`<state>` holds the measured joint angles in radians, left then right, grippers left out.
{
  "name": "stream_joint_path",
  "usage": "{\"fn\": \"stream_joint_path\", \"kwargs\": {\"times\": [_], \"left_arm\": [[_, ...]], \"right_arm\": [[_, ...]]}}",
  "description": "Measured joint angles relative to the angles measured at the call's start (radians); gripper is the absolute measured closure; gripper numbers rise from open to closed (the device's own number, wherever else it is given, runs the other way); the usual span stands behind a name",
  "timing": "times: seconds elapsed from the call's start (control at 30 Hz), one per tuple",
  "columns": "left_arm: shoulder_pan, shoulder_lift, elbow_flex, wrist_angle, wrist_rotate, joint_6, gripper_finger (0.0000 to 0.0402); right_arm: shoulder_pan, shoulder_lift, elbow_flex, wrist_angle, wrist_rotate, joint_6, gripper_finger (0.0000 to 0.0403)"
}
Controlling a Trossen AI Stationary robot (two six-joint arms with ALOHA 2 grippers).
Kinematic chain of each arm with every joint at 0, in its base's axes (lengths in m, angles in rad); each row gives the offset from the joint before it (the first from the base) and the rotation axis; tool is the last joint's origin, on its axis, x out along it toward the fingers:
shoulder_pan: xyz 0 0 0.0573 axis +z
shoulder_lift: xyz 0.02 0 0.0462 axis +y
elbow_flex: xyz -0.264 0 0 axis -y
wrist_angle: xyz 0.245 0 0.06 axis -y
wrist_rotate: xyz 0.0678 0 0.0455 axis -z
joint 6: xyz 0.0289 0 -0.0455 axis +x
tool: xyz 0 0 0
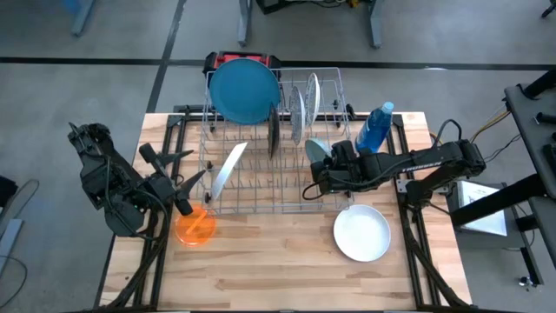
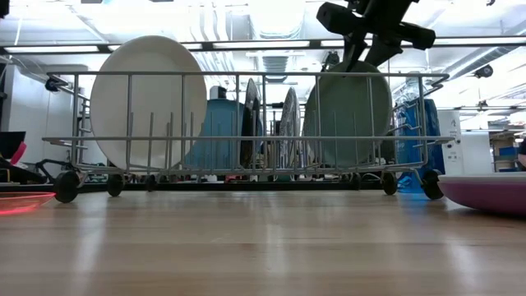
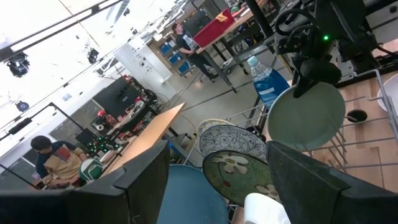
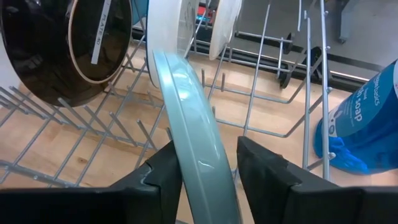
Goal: Sort dishes
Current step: Put the light blue plate in the dish rack
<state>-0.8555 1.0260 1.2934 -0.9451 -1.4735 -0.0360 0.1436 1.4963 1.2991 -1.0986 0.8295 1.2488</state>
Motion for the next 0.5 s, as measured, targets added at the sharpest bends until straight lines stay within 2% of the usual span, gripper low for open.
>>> {"fn": "stream_joint_path", "kwargs": {"times": [0.4,0.5], "left_arm": [[0.000,0.000,0.000,0.000,0.000,0.000,0.0146],[0.000,0.000,0.000,0.000,0.000,0.000,0.0146]], "right_arm": [[0.000,-0.003,0.001,0.004,0.001,0.000,0.0220],[0.000,-0.006,0.009,0.004,-0.026,-0.010,0.0211]]}}
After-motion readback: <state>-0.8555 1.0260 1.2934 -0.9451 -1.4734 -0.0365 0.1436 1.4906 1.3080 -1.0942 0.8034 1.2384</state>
